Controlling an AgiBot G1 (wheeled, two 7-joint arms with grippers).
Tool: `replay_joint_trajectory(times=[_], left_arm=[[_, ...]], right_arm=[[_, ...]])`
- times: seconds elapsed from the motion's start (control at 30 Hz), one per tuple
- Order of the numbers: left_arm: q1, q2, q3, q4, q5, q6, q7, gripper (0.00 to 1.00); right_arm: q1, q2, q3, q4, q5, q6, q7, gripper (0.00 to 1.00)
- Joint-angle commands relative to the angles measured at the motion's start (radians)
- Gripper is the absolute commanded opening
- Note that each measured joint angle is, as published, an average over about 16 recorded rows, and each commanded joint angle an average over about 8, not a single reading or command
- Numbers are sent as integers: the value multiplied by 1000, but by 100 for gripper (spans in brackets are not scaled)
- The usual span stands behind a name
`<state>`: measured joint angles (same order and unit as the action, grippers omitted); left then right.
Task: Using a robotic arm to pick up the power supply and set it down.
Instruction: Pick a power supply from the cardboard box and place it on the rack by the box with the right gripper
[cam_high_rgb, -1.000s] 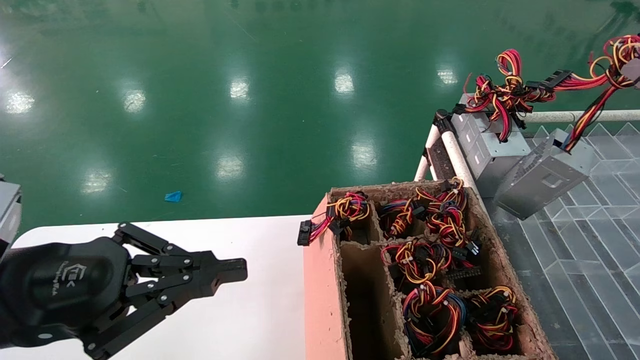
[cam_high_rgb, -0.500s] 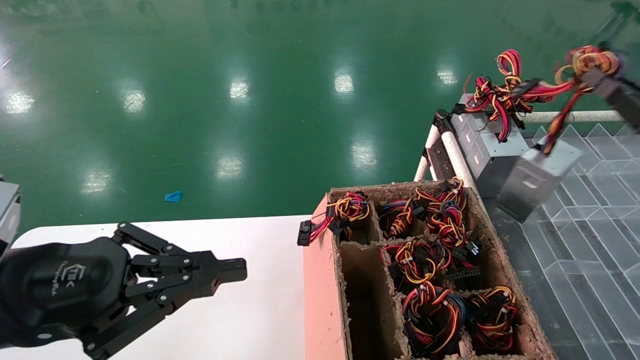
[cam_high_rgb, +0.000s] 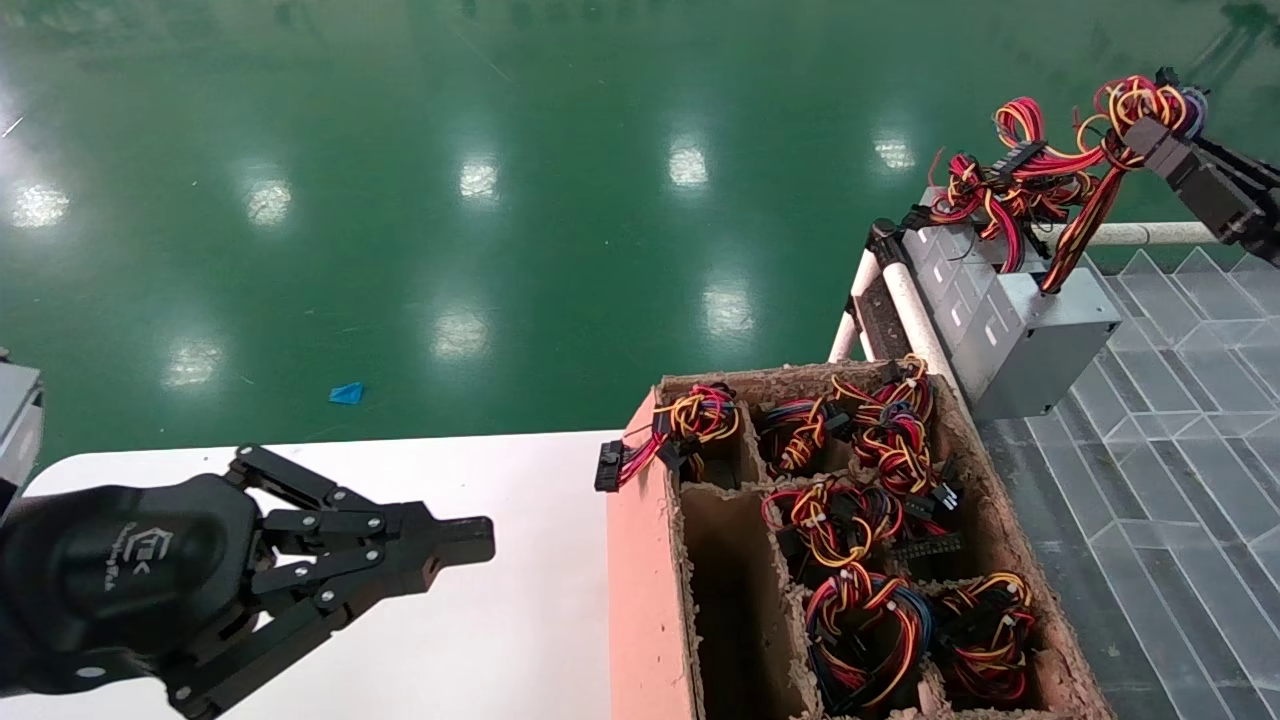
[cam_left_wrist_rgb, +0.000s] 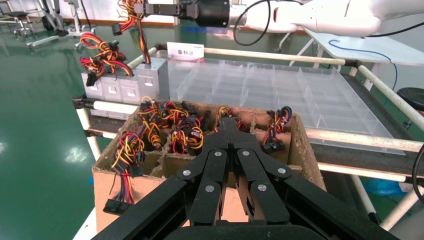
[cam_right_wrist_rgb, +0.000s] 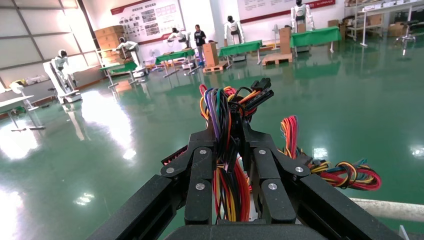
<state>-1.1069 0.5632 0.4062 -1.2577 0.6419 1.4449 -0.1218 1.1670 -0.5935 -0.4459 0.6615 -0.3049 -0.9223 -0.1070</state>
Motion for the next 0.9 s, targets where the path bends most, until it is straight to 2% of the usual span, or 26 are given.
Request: replay_joint_trajectory(times=[0.03,0.43,0.47,0.67,0.73,0.9], left_arm=[[0,0,0,0,0,0,0,0],[0,0,0,0,0,0,0,0],[0,0,0,0,0,0,0,0],[0,0,0,0,0,0,0,0],[0,0,0,0,0,0,0,0],[0,0,0,0,0,0,0,0]], right_arm=[[5,-6,-3,-15,-4,-4,-3,0],[30,-45,-19,-149,-16,-72,-7,1],[33,-48,-20,-160,-18,-80,-7,6],[61,-61,-32,-217,-36,-119,-18,81],[70,-64,-35,-232,-42,-129,-23,100],[95,-70,-42,-260,-56,-152,-38,100]])
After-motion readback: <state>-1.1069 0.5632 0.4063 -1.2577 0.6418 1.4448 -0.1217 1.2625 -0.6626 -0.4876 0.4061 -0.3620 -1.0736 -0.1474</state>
